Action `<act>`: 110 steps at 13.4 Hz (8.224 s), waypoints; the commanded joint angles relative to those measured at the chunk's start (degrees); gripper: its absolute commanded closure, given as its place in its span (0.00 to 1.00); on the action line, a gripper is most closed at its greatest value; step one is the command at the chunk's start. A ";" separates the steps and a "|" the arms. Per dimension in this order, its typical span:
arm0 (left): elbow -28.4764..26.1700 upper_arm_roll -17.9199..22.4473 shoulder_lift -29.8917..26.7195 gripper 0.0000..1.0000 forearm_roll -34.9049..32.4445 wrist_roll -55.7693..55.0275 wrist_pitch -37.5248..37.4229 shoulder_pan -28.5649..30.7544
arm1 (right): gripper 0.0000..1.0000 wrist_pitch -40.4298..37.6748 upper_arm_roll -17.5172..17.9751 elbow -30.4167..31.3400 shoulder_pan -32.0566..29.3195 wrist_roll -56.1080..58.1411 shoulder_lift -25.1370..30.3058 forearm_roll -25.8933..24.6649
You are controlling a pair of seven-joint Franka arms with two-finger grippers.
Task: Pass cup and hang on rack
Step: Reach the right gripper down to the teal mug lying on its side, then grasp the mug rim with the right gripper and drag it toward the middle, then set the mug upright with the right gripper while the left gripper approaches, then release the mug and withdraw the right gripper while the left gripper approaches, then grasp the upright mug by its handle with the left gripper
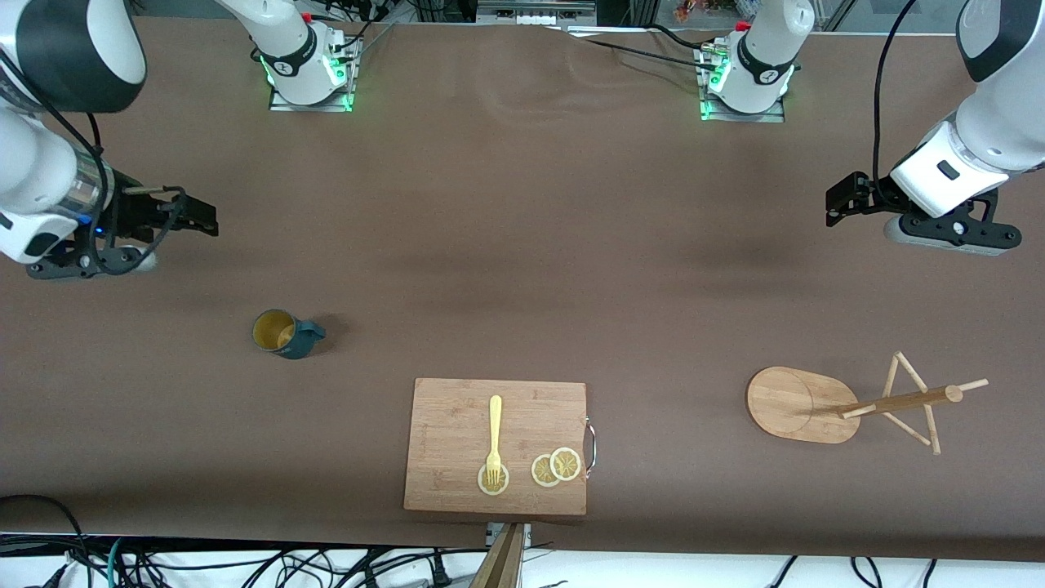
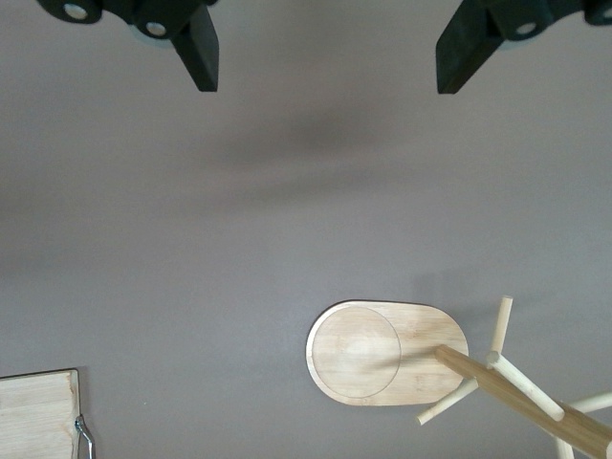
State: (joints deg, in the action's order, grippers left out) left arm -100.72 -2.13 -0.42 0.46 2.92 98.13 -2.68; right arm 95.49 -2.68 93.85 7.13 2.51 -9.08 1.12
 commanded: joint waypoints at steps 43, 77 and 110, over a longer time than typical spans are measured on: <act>1.93 0.11 1.47 0.00 -1.87 -1.78 -0.31 -0.57 | 1.00 36.43 0.31 -8.86 43.04 -42.40 -30.12 4.51; -29.54 -12.36 7.86 0.00 46.31 84.86 31.66 1.28 | 0.00 -9.16 -27.44 -5.80 32.86 -9.04 2.90 9.00; -33.67 -15.80 19.58 1.00 77.70 119.27 19.57 20.32 | 0.00 -10.24 4.27 0.19 -3.35 -1.11 10.14 0.90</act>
State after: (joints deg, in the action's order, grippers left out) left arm -133.25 -17.39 20.08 81.92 126.09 121.42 12.03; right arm 85.67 0.78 94.36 5.19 0.51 0.69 1.00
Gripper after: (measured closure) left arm 0.789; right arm 0.000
